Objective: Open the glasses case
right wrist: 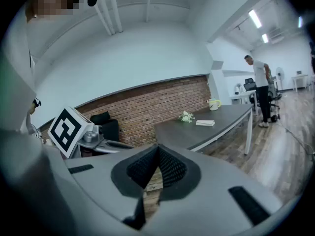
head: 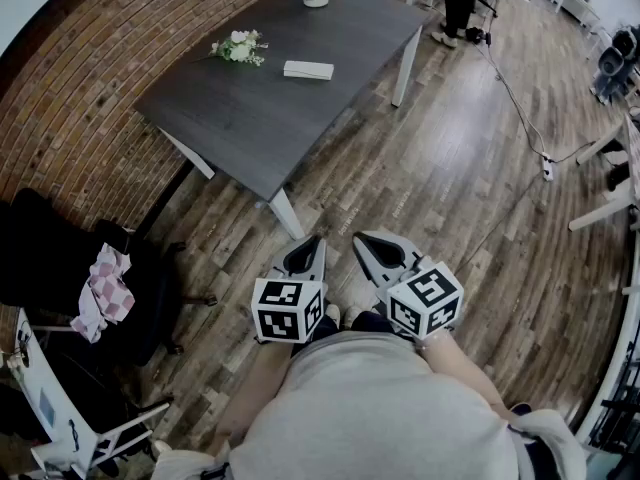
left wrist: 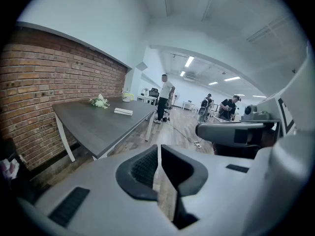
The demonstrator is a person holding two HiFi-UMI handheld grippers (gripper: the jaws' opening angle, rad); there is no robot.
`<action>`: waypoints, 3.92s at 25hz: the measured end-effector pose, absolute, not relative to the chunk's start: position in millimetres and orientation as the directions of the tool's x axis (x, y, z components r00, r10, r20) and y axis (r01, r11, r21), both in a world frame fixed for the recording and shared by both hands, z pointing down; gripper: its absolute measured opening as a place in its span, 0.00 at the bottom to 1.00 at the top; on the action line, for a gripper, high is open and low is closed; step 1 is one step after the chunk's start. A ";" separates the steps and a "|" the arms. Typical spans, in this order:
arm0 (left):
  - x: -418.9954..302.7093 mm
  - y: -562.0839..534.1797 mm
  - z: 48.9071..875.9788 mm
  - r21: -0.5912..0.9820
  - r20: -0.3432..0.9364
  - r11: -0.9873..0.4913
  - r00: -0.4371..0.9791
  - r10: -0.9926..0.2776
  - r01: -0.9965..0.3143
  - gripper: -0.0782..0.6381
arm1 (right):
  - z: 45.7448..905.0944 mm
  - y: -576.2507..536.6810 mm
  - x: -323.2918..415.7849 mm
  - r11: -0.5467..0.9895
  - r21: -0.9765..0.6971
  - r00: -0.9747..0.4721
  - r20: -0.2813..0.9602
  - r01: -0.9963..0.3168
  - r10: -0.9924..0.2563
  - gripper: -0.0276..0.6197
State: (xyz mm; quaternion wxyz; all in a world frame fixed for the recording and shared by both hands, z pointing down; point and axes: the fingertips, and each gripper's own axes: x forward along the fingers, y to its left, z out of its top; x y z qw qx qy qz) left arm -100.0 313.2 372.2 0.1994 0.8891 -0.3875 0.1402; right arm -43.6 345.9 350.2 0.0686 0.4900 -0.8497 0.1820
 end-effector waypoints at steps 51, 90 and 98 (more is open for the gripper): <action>-52.3 156.7 380.4 0.308 0.371 -0.615 0.687 -0.625 -0.726 0.16 | 377.7 197.8 22.0 0.375 -0.231 -0.433 0.314 -0.898 -0.845 0.23; -2.7 -95.6 397.9 0.380 0.409 -0.553 0.671 -0.619 -0.742 0.16 | 389.1 -71.0 69.0 0.450 -0.219 -0.500 0.406 -0.866 -0.765 0.21; 13.9 -152.8 392.6 0.348 0.414 -0.472 0.584 -0.698 -0.810 0.16 | 384.3 -134.8 93.7 0.547 -0.214 -0.584 0.390 -0.809 -0.712 0.21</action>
